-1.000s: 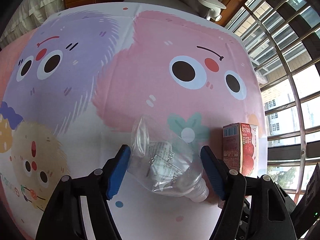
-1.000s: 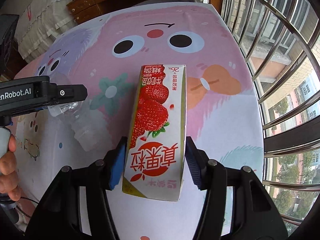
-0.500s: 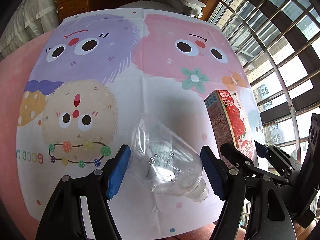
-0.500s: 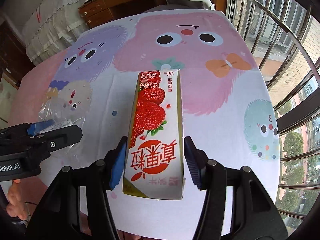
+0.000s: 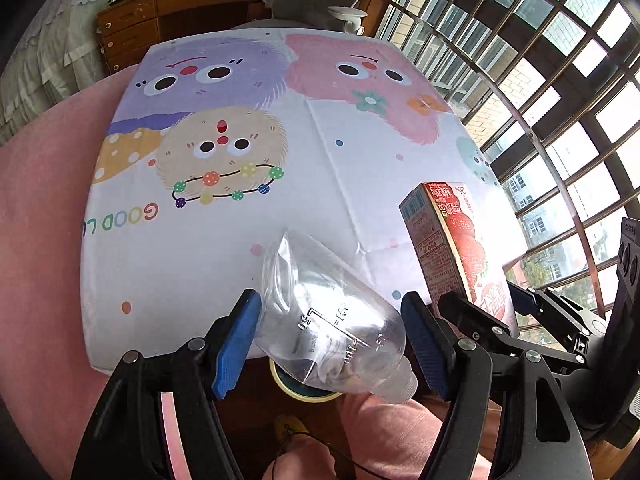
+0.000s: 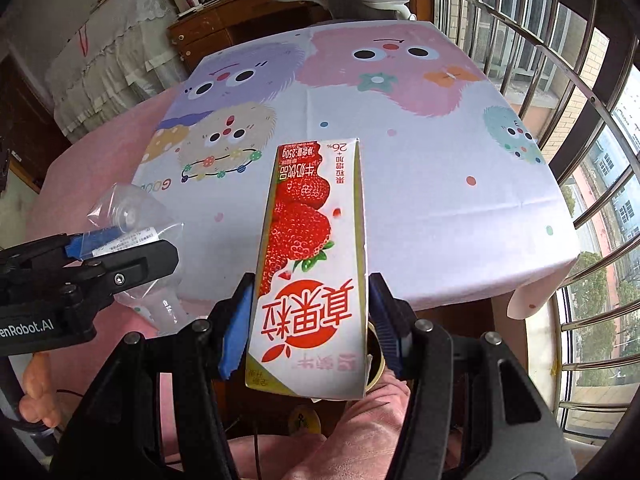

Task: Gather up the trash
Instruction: 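Carry the bottle and milk carton down over the bin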

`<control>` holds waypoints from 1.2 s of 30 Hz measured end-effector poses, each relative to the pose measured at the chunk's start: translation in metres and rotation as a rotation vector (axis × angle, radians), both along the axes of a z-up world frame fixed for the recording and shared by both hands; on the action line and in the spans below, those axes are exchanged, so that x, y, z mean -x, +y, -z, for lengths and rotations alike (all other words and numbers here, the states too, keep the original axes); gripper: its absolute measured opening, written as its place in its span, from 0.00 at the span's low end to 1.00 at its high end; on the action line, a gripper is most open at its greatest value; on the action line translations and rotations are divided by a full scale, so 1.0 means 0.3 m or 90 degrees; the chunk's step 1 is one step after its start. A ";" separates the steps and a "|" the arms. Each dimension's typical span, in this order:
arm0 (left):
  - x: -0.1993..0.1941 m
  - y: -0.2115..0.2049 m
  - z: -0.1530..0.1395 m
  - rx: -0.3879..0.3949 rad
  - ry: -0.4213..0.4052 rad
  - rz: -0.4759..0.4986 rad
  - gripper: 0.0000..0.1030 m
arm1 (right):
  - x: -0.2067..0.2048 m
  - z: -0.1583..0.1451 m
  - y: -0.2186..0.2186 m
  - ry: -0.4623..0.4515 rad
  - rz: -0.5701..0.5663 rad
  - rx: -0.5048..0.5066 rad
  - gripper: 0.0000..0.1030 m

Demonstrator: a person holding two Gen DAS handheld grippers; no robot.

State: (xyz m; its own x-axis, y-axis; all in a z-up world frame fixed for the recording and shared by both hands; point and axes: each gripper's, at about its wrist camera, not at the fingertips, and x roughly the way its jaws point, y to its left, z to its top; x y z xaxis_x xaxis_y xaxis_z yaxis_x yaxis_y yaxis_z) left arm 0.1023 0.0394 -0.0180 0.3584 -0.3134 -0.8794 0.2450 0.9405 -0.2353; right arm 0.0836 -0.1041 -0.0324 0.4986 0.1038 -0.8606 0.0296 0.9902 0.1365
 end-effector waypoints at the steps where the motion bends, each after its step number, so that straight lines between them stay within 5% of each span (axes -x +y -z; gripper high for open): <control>1: 0.043 0.018 -0.001 0.000 0.000 0.005 0.71 | 0.039 -0.004 0.014 0.001 0.001 0.001 0.50; 11: 0.305 0.050 0.030 0.001 0.017 0.043 0.70 | 0.313 -0.036 0.058 0.014 -0.005 0.018 0.50; 19: 0.407 0.007 0.101 -0.015 0.047 0.050 0.70 | 0.402 0.062 0.024 0.064 -0.015 0.013 0.50; 26: 0.446 -0.054 0.258 -0.051 0.099 0.039 0.71 | 0.437 0.239 -0.029 0.126 -0.020 -0.020 0.50; 36: 0.400 -0.123 0.628 -0.101 0.152 0.003 0.71 | 0.378 0.644 -0.114 0.205 -0.018 -0.042 0.50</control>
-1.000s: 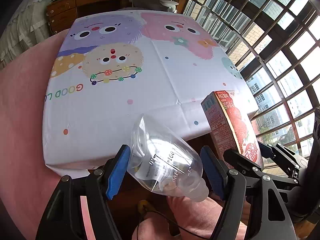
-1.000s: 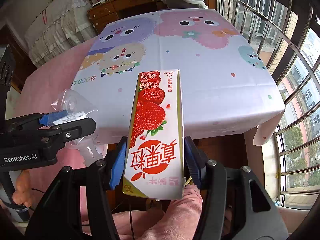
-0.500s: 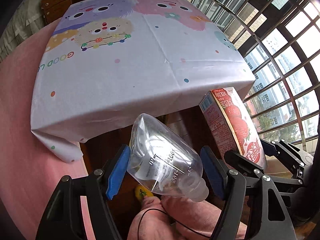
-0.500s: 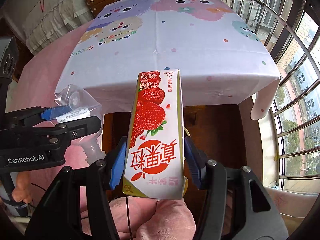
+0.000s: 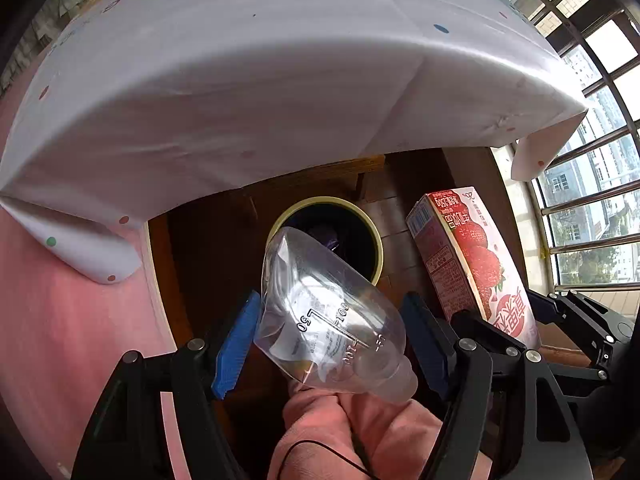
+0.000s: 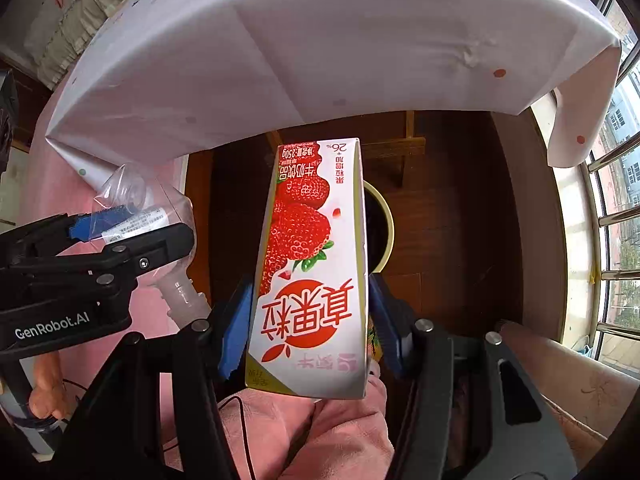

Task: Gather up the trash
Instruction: 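Carry the bottle and milk carton down over the bin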

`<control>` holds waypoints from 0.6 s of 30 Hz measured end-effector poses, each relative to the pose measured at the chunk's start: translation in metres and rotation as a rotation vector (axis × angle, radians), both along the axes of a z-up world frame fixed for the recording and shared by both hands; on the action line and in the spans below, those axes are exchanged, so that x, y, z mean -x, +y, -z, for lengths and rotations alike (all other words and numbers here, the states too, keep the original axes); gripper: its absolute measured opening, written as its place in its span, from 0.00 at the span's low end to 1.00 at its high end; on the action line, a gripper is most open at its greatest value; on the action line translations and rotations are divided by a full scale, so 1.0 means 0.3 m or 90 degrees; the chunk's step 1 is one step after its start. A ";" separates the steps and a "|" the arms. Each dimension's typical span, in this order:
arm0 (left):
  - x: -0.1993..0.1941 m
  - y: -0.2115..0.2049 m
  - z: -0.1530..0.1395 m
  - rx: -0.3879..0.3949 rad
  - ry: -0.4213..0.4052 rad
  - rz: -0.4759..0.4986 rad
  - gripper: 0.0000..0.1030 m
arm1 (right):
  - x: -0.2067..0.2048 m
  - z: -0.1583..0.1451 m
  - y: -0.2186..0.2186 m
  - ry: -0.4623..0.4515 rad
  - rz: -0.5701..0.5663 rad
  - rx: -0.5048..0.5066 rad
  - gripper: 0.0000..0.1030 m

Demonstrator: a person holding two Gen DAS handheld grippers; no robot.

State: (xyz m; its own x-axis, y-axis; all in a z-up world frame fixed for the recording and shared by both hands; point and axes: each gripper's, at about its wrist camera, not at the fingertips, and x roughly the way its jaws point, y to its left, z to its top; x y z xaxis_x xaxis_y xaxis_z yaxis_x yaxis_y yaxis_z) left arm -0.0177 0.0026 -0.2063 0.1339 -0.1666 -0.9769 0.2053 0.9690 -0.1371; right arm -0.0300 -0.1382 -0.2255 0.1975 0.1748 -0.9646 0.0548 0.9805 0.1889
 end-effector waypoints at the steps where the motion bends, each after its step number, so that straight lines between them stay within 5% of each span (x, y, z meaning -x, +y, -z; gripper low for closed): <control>1: -0.012 0.000 0.046 -0.003 0.005 -0.004 0.71 | -0.010 0.039 -0.008 0.004 0.002 0.002 0.50; 16: -0.212 -0.034 0.565 -0.009 0.058 0.004 0.72 | -0.136 0.490 -0.042 0.052 0.012 0.028 0.51; 18: -0.223 -0.030 0.597 -0.020 0.057 0.006 0.80 | -0.146 0.520 -0.040 0.059 0.016 0.029 0.51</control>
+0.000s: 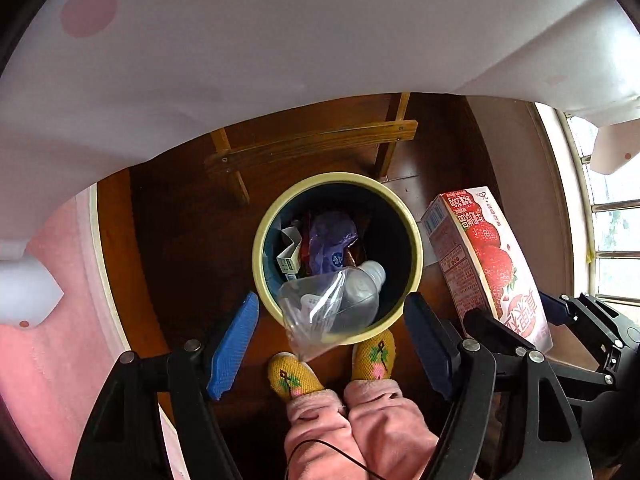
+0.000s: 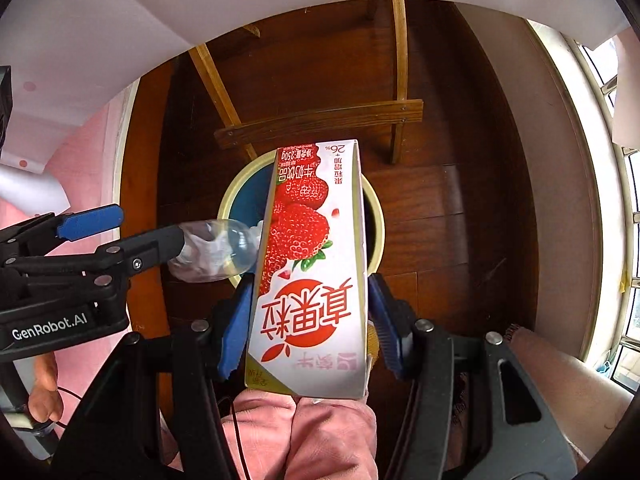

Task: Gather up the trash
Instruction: 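Carry the bottle and milk carton down over the bin, then open both grippers above the bin to drop the bottle and carton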

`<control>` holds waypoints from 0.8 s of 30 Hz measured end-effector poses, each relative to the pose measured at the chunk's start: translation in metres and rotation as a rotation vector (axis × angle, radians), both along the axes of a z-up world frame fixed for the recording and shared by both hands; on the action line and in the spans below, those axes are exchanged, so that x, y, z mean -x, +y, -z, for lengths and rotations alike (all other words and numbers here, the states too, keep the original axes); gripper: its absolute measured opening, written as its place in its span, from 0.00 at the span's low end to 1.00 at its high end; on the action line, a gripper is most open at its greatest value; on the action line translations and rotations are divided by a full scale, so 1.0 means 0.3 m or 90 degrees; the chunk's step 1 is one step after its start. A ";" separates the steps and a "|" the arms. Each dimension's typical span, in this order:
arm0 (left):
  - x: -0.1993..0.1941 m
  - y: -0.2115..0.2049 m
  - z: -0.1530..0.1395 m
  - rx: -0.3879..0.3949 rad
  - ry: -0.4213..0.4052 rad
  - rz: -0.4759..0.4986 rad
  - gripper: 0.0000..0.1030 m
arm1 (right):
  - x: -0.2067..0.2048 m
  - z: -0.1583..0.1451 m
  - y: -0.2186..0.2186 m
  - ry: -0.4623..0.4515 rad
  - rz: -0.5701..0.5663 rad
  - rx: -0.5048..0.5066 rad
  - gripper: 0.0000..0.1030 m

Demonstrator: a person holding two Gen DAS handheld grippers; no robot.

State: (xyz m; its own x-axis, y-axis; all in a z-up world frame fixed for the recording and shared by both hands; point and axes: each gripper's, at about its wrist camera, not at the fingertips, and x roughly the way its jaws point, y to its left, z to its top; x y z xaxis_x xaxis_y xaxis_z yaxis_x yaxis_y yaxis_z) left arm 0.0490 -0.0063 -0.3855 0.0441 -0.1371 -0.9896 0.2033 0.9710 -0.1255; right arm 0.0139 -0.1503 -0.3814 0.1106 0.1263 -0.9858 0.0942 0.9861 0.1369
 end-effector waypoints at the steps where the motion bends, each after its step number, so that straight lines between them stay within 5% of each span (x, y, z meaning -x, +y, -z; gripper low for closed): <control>1: 0.004 0.004 0.013 -0.002 -0.003 0.001 0.86 | -0.003 0.010 -0.003 0.003 0.001 0.001 0.51; 16: 0.024 0.157 -0.002 -0.016 -0.025 -0.048 0.87 | -0.108 0.057 0.074 -0.011 -0.009 0.009 0.51; 24: 0.020 0.211 -0.040 -0.014 -0.040 -0.067 0.87 | -0.156 0.075 0.124 -0.015 -0.020 0.034 0.63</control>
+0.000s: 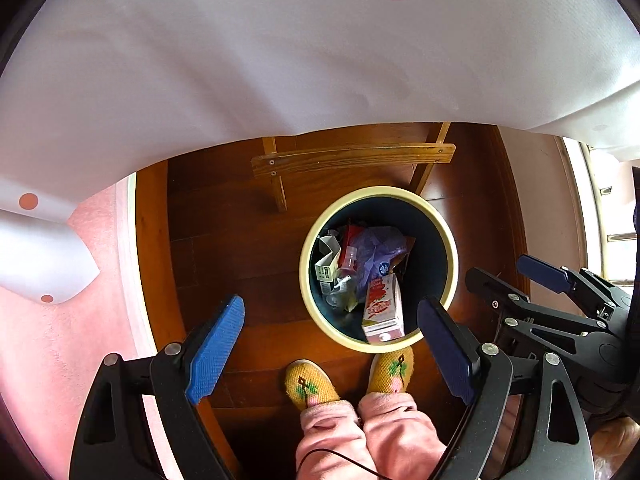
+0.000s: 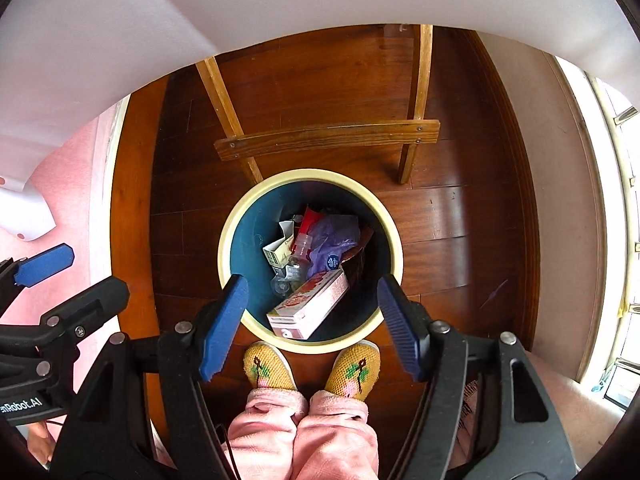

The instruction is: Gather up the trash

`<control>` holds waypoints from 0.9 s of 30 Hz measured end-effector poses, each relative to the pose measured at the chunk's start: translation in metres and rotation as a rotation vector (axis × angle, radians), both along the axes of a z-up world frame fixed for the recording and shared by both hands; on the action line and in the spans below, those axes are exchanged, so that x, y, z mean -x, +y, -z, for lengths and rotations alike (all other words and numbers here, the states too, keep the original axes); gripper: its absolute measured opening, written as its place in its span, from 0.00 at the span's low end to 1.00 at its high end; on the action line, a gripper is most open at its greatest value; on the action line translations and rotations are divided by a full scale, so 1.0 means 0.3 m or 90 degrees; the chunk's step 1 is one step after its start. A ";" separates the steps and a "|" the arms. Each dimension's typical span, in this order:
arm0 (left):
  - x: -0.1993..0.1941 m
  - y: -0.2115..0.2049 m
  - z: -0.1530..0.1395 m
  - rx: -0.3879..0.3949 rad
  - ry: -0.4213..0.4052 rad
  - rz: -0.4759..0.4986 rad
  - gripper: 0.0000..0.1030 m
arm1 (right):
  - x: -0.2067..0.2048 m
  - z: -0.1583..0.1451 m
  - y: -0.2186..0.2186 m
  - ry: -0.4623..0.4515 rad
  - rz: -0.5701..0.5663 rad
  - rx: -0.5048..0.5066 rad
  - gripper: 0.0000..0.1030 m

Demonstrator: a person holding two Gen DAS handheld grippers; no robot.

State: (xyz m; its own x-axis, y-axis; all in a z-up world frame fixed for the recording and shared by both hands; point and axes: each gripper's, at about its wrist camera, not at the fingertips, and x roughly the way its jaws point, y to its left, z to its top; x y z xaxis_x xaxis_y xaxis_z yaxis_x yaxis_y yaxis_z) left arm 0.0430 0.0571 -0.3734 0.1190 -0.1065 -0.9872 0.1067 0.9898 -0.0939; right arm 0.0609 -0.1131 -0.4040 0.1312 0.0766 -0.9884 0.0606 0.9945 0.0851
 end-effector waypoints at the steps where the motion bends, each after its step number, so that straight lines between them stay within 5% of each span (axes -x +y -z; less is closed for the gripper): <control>1: 0.000 0.003 -0.004 0.001 -0.002 -0.002 0.87 | -0.002 -0.001 0.006 -0.001 -0.002 0.002 0.64; 13: 0.007 0.011 -0.157 0.014 -0.032 -0.014 0.87 | 0.019 -0.110 0.033 -0.027 -0.004 -0.010 0.65; 27: 0.054 -0.016 -0.594 0.020 -0.094 -0.020 0.87 | 0.065 -0.548 0.017 -0.095 0.006 -0.030 0.66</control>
